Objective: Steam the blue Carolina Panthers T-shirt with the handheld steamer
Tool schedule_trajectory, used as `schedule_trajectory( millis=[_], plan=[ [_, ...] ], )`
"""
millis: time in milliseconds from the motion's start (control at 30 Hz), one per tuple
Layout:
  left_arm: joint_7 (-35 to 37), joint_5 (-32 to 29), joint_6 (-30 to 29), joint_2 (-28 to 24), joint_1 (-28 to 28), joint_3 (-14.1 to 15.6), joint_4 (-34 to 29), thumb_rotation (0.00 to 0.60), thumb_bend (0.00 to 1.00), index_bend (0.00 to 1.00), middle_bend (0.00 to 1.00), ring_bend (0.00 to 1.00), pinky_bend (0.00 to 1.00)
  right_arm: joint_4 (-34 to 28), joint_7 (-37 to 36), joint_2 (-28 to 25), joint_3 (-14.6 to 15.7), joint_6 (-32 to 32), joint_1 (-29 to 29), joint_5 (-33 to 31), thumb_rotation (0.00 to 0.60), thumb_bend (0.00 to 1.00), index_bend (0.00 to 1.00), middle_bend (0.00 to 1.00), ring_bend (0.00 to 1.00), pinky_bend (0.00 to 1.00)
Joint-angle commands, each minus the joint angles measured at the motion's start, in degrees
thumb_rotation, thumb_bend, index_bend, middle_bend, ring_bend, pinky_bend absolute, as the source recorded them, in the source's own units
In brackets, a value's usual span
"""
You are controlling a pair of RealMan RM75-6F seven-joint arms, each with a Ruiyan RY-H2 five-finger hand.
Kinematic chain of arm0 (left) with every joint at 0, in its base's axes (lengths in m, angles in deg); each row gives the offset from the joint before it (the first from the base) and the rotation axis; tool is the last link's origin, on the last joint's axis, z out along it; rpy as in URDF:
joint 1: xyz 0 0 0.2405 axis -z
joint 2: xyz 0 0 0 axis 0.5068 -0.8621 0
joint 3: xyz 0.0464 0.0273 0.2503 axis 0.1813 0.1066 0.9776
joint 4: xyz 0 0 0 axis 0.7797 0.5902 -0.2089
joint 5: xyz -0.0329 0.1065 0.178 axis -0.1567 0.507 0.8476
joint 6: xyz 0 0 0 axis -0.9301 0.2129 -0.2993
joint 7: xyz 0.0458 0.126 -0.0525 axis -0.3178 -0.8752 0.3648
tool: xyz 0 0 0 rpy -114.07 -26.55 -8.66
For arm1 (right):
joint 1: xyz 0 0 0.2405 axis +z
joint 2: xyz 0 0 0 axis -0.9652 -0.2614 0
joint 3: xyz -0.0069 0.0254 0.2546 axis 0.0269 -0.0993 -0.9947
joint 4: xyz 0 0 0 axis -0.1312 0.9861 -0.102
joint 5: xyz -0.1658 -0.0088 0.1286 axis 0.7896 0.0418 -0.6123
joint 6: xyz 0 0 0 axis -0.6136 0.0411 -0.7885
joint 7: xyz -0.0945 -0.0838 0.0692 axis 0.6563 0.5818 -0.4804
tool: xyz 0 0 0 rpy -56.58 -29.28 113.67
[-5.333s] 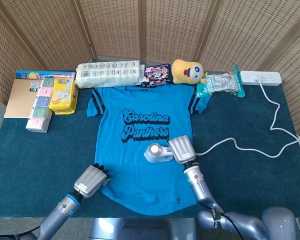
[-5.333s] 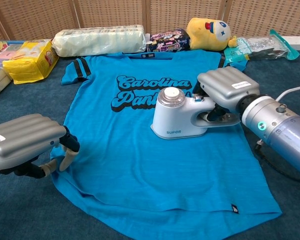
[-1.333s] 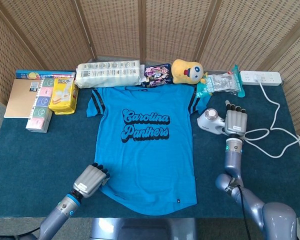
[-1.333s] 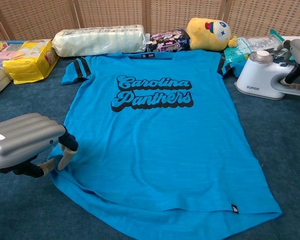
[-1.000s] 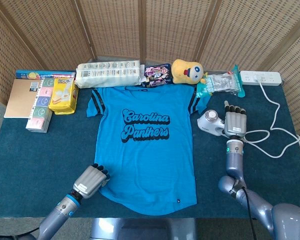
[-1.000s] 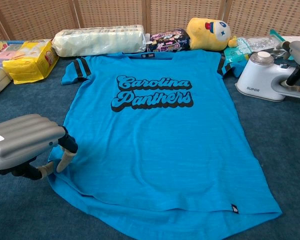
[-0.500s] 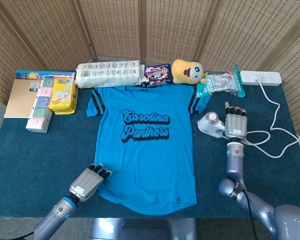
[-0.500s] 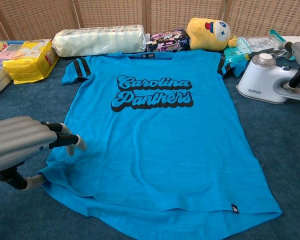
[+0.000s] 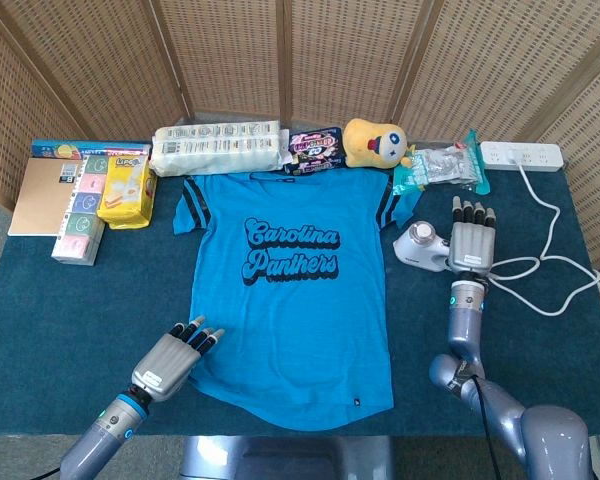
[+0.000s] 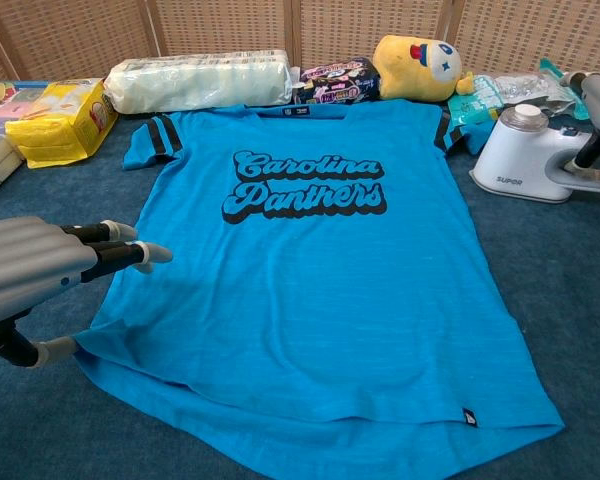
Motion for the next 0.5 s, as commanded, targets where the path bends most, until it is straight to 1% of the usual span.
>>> schedule_trajectory(
  millis=[33,233,500],
  plan=[
    [0.13,0.24,-0.17,-0.12,-0.04,0.05,-0.1,0.6,0.33,0.02,0.16,0.01,0.21,2.22,-1.54,1.26,0.65,1.35,0.04,1.58,0.597,0.28,0.0,0.12,0.1,0.05],
    [0.62,0.77,-0.4,-0.22,-0.17,0.21,-0.13,0.6,0.33,0.02,0.16,0.01,0.21,2.93,-2.35,1.46,0.95,2.22,-0.41,2.77,0.599,0.28,0.0,0.12,0.1,0.05],
    [1.07,1.36,-1.12,-0.84,-0.47,0.25,-0.45,0.6,0.33,0.02,0.16,0.01,0.21,0.31,-1.58,0.19,1.13,2.82,-1.69,3.28,0.6,0.28,0.0,0.12,0.1,0.07]
  ],
)
